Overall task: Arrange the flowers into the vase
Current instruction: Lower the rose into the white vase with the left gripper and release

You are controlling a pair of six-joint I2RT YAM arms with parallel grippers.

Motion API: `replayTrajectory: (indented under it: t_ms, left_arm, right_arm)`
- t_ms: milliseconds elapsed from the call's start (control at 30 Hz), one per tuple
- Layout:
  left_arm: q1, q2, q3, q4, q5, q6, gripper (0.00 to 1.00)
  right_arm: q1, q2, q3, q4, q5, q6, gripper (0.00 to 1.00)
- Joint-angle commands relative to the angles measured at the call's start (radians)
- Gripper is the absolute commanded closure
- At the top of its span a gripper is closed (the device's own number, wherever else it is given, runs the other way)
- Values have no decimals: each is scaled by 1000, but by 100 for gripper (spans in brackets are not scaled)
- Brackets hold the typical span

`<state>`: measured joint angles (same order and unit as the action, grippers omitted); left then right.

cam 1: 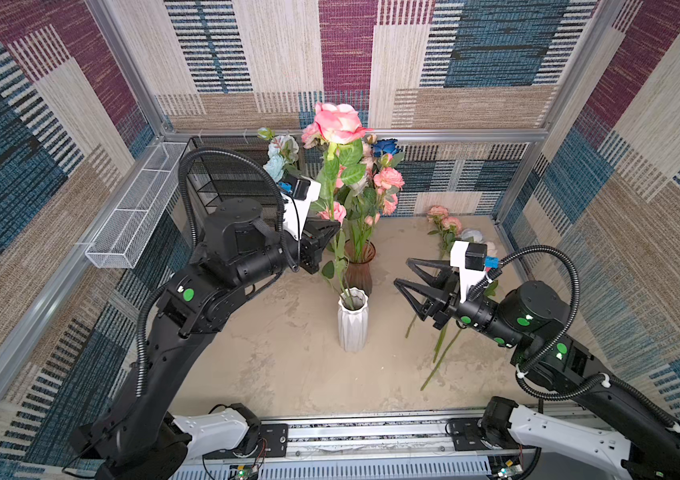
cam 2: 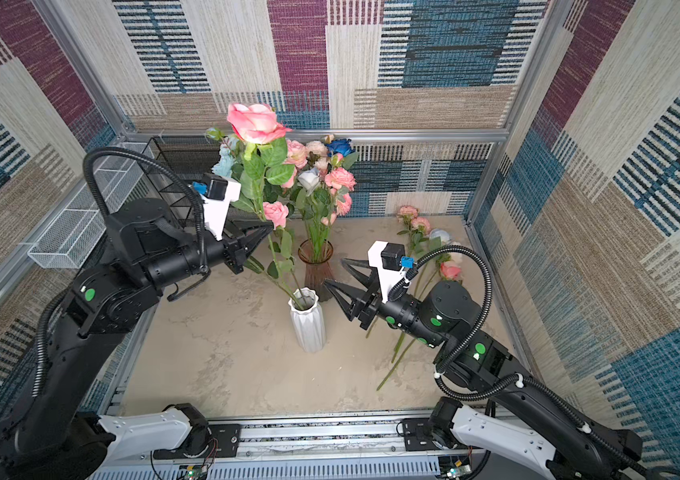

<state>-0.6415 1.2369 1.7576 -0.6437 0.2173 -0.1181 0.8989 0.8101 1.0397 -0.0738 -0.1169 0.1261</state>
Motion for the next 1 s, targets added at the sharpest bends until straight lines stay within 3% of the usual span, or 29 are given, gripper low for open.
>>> replayTrajectory:
  t_ms: [0,167,300,500,733,833,967]
  left_arm:
    - [3,25,-39,105,42,-21,100]
    - [0,59,-86,102,81,-63,99]
    - [-4,28,-129,112,69,-81,63]
    - [-5,-24,-130,156,95,-110,32]
    - [-5,-124,-166,288,152,-183,20]
    - [-4,-215,-247,330,95,-189,16]
    - [-4,-375,-426,400,-30,-190,9]
  right_arm:
    - [1,-10,-3,11,21,-11,41]
    - [1,-27,-13,3,43,-11,41]
    - [1,-29,-17,-4,49,-11,38]
    - [1,-22,-26,-9,86,-7,33]
    - [1,1,-73,-58,216,45,34]
    - [-15,38,-114,-87,275,93,36]
    - [-133,108,-159,-95,205,167,39]
